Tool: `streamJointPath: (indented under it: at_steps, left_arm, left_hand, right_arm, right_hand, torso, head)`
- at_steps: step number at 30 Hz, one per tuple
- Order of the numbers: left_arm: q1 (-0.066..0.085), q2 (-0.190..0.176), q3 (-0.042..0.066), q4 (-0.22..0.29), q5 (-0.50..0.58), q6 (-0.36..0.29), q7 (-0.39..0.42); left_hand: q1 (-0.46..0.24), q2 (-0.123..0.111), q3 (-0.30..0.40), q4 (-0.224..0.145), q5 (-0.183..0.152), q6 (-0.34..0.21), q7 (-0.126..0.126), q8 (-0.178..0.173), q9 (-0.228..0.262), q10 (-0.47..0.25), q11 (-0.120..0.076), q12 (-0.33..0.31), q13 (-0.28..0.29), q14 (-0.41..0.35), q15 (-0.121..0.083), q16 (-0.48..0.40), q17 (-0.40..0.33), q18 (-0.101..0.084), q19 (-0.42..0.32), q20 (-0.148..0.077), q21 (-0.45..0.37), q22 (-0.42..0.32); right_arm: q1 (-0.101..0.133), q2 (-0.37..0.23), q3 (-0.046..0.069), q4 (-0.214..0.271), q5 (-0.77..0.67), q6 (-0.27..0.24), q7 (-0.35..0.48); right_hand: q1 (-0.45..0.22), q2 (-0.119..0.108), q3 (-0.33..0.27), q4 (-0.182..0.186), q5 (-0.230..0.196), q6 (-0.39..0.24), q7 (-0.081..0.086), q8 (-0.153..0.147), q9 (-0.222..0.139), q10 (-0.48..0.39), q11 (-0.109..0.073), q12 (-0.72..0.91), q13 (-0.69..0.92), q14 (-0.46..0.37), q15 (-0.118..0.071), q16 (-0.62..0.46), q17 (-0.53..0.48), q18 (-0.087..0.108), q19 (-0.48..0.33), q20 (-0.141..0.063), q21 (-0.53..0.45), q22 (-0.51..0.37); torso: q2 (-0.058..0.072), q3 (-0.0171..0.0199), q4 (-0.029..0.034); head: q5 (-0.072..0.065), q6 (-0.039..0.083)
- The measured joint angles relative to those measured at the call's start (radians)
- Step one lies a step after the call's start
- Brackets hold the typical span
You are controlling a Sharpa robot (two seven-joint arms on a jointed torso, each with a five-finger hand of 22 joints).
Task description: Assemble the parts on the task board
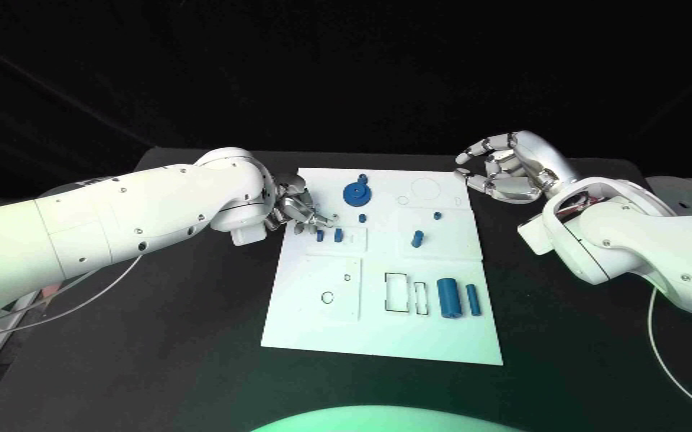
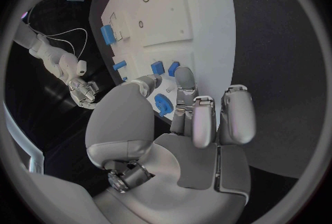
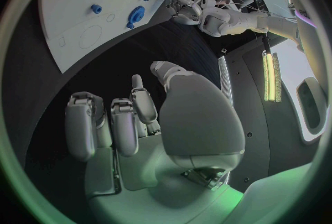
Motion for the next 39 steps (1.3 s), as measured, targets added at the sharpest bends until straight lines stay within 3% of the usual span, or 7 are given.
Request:
streamJointPath:
  at_steps: [11, 12, 15, 18, 20, 30, 39]
  left_arm:
    - [0.004, -0.024, 0.024, 0.014, 0.089, -0.139, 0.080]
    - [0.004, -0.024, 0.025, 0.015, 0.092, -0.149, 0.092]
    - [0.004, -0.020, 0.025, 0.020, 0.096, -0.178, 0.142]
    - [0.005, -0.009, 0.023, 0.026, 0.084, -0.202, 0.207]
    - [0.005, 0.001, 0.019, 0.028, 0.064, -0.217, 0.254]
    - [0.000, 0.077, -0.018, -0.013, -0.192, -0.303, 0.470]
    - [-0.013, 0.123, -0.029, -0.060, -0.403, -0.325, 0.530]
  left_hand:
    - [0.076, 0.020, -0.063, 0.000, -0.009, -0.134, 0.049, -0.032, -0.015, -0.117, 0.047, -0.038, -0.038, -0.002, 0.038, -0.070, -0.005, 0.023, -0.091, 0.025, -0.133, -0.187]
    - [0.101, 0.020, -0.063, 0.000, -0.008, -0.151, 0.059, -0.039, -0.024, -0.141, 0.056, -0.049, -0.045, -0.002, 0.049, -0.089, -0.025, 0.039, -0.113, 0.031, -0.162, -0.227]
    - [0.190, 0.019, -0.051, -0.008, -0.001, -0.177, 0.081, -0.050, -0.049, -0.206, 0.075, -0.081, -0.069, -0.018, 0.069, -0.130, -0.085, 0.040, -0.152, 0.048, -0.222, -0.303]
    - [0.285, 0.016, -0.012, -0.017, -0.001, -0.194, 0.098, -0.071, -0.086, -0.287, 0.098, -0.133, -0.112, -0.122, 0.090, -0.249, -0.263, 0.094, -0.279, 0.068, -0.394, -0.518]
    - [0.311, 0.008, -0.003, -0.015, -0.001, -0.200, 0.104, -0.078, -0.106, -0.321, 0.108, -0.159, -0.136, -0.164, 0.099, -0.291, -0.325, 0.094, -0.312, 0.079, -0.450, -0.579]
    - [0.433, -0.015, 0.048, -0.066, -0.007, -0.169, 0.108, -0.131, -0.225, -0.356, 0.124, -0.296, -0.280, -0.279, 0.111, -0.386, -0.497, 0.094, -0.337, 0.094, -0.513, -0.623]
    - [0.426, -0.034, 0.042, -0.077, -0.032, -0.161, 0.102, -0.166, -0.278, -0.344, 0.125, -0.375, -0.355, -0.236, 0.117, -0.323, -0.456, 0.094, -0.327, 0.092, -0.498, -0.608]
  right_arm:
    - [-0.001, -0.003, 0.000, -0.001, 0.000, 0.000, 0.001]
    - [-0.001, -0.003, 0.000, -0.001, 0.001, 0.000, 0.001]
    - [-0.001, -0.003, 0.000, -0.001, 0.001, -0.001, 0.001]
    - [-0.001, -0.002, 0.000, -0.001, 0.001, -0.001, 0.001]
    - [-0.001, -0.001, 0.000, -0.002, 0.001, -0.001, 0.001]
    - [-0.001, 0.002, 0.000, -0.004, 0.002, -0.001, 0.003]
    - [-0.001, 0.004, 0.000, -0.004, 0.002, -0.002, 0.005]
  right_hand:
    - [-0.007, 0.002, 0.000, 0.000, 0.000, 0.000, 0.000, 0.000, 0.000, 0.000, 0.000, 0.000, 0.000, 0.000, 0.000, 0.000, 0.000, 0.000, 0.000, 0.000, 0.000, 0.000]
    - [-0.007, 0.002, 0.000, 0.000, 0.000, 0.000, 0.000, 0.000, 0.000, 0.000, 0.000, 0.000, 0.000, 0.000, 0.000, 0.000, 0.000, 0.000, 0.000, 0.000, 0.000, 0.000]
    - [-0.007, 0.002, 0.000, 0.000, 0.000, 0.000, 0.000, 0.000, 0.000, 0.000, 0.000, 0.000, -0.001, 0.000, 0.000, 0.000, 0.000, 0.000, 0.000, 0.000, 0.000, 0.000]
    - [-0.007, 0.002, 0.000, 0.000, 0.000, 0.000, 0.000, 0.000, 0.000, 0.000, 0.000, 0.000, -0.003, 0.000, 0.000, 0.000, 0.000, 0.000, 0.000, 0.000, -0.004, 0.000]
    - [-0.007, 0.002, 0.000, 0.000, 0.000, 0.000, 0.000, 0.000, 0.000, 0.000, 0.000, 0.000, -0.009, 0.000, 0.000, 0.000, 0.000, 0.000, 0.000, 0.000, -0.010, 0.000]
    - [-0.007, 0.002, 0.011, -0.005, 0.000, 0.000, 0.000, 0.000, 0.000, -0.051, -0.004, -0.058, -0.066, 0.000, 0.000, -0.015, 0.000, 0.000, 0.000, 0.000, -0.038, 0.000]
    - [-0.007, 0.002, 0.014, -0.008, 0.000, 0.000, 0.000, 0.000, -0.001, -0.077, -0.006, -0.101, -0.113, 0.000, 0.000, -0.021, 0.000, 0.016, -0.004, -0.004, -0.050, -0.001]
  torso:
    - [0.000, 0.0010, 0.0000]
    - [0.000, 0.0012, 0.0001]
    - [0.000, 0.0012, 0.0007]
    - [0.000, 0.0010, 0.0011]
    - [0.000, 0.0007, 0.0010]
    - [0.001, 0.0002, -0.0008]
    - [0.002, 0.0008, -0.0019]
  head:
    - [-0.006, 0.002]
    - [-0.006, 0.002]
    - [-0.008, 0.003]
    - [-0.011, 0.006]
    - [-0.013, 0.008]
    - [-0.021, 0.015]
    - [-0.024, 0.016]
